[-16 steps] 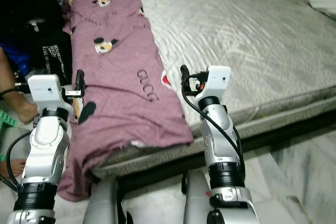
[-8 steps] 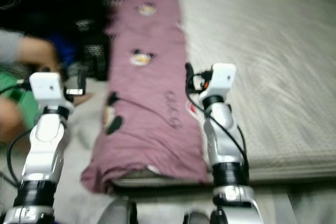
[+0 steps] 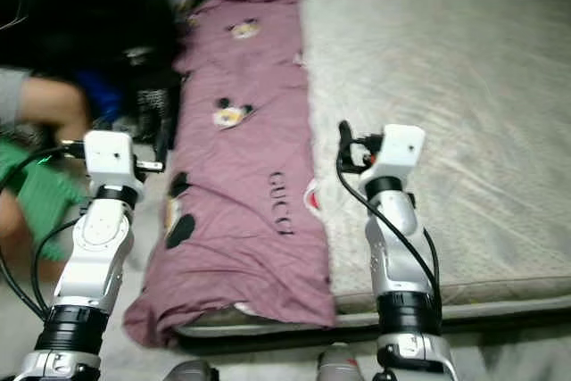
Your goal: Clean up the room
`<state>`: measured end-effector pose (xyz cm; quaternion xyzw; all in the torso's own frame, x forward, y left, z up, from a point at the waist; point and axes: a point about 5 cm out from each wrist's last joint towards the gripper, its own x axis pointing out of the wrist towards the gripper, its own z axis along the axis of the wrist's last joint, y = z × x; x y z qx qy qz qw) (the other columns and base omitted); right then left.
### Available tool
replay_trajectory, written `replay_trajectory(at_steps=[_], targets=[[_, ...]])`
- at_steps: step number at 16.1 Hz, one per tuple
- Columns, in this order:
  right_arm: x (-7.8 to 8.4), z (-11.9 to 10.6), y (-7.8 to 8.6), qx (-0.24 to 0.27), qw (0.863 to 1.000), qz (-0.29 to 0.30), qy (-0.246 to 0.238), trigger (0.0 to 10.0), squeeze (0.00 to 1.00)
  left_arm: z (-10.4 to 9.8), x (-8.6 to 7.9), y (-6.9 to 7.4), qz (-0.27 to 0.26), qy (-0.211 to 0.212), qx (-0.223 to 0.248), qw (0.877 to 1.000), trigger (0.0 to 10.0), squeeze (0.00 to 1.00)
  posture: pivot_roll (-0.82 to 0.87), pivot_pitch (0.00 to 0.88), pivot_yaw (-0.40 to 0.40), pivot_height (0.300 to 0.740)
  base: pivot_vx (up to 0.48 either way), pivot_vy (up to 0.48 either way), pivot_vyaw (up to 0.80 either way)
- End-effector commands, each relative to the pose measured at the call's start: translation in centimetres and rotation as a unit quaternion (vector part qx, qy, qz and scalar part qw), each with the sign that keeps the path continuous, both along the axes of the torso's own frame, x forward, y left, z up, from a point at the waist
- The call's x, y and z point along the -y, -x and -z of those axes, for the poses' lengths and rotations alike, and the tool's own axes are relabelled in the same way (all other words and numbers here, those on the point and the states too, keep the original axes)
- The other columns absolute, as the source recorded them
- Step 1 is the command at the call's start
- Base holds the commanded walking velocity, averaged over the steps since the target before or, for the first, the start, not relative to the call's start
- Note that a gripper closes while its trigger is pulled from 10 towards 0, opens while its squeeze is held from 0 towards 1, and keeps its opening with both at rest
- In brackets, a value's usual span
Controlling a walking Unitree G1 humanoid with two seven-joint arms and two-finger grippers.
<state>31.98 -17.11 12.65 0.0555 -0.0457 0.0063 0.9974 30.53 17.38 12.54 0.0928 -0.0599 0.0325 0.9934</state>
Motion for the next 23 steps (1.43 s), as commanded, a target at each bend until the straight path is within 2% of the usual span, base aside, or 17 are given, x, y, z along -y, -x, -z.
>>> replay_trajectory(at_steps=[1, 5, 7, 9, 11, 14, 16, 19, 23], targets=[[-1.5, -0.4, 0.0, 0.008, 1.0, -0.022, -0.004, 10.0, 0.0, 0.5, -1.5, 0.7, -0.022, -0.011, -0.008, 1.0, 10.0, 0.0, -0.09, 0.0, 0.079, 0.74, 0.0, 0.0, 0.0], [-1.0, 0.8, 0.7, -0.014, 1.0, -0.006, 0.002, 10.0, 0.0, 0.9, -1.7, 1.1, -0.027, -0.021, -0.013, 0.999, 10.0, 0.0, -0.09, 0.0, 0.073, 0.74, 0.0, 0.0, 0.0], [-1.2, 1.7, 1.1, -0.025, 1.0, -0.013, 0.008, 10.0, 0.0, 1.7, -1.7, 1.4, -0.026, -0.004, -0.023, 0.999, 10.0, 0.0, -0.09, 0.0, 0.073, 0.74, 0.0, 0.0, 0.0], [-1.1, 3.0, 1.2, -0.048, 0.999, -0.015, 0.015, 10.0, 0.0, 3.8, -2.0, 2.1, -0.024, 0.001, -0.056, 0.998, 10.0, 0.0, -0.1, 0.0, 0.068, 0.74, 0.0, 0.0, 0.0], [-0.9, 4.0, 1.2, -0.065, 0.998, -0.015, 0.021, 10.0, 0.0, 5.5, -2.4, 2.3, -0.037, 0.026, -0.092, 0.995, 10.0, 0.0, -0.1, 0.0, 0.066, 0.74, 0.0, 0.0, 0.0], [-1.0, 4.7, 1.5, -0.067, 0.997, -0.015, 0.029, 10.0, 0.0, 6.0, -1.7, 2.2, -0.024, 0.021, -0.091, 0.995, 10.0, 0.0, -0.12, 0.0, 0.069, 0.74, 0.0, 0.0, 0.0], [-1.1, 4.8, 1.5, -0.068, 0.997, -0.011, 0.032, 10.0, 0.0, 6.0, -0.5, 1.7, -0.006, 0.027, -0.089, 0.996, 10.0, 0.0, -0.13, 0.0, 0.074, 0.74, 0.0, 0.0, 0.0], [-1.1, 4.9, 1.7, -0.065, 0.997, -0.01, 0.033, 10.0, 0.0, 6.4, 0.4, 1.8, 0.009, 0.03, -0.09, 0.995, 10.0, 0.0, -0.14, 0.0, 0.074, 0.74, 0.0, 0.0, 0.0], [-0.8, 5.4, 2.2, -0.071, 0.997, -0.006, 0.037, 10.0, 0.0, 6.9, 0.9, 2.1, 0.017, 0.037, -0.095, 0.995, 10.0, 0.0, -0.15, 0.0, 0.074, 0.74, 0.0, 0.0, 0.0]])
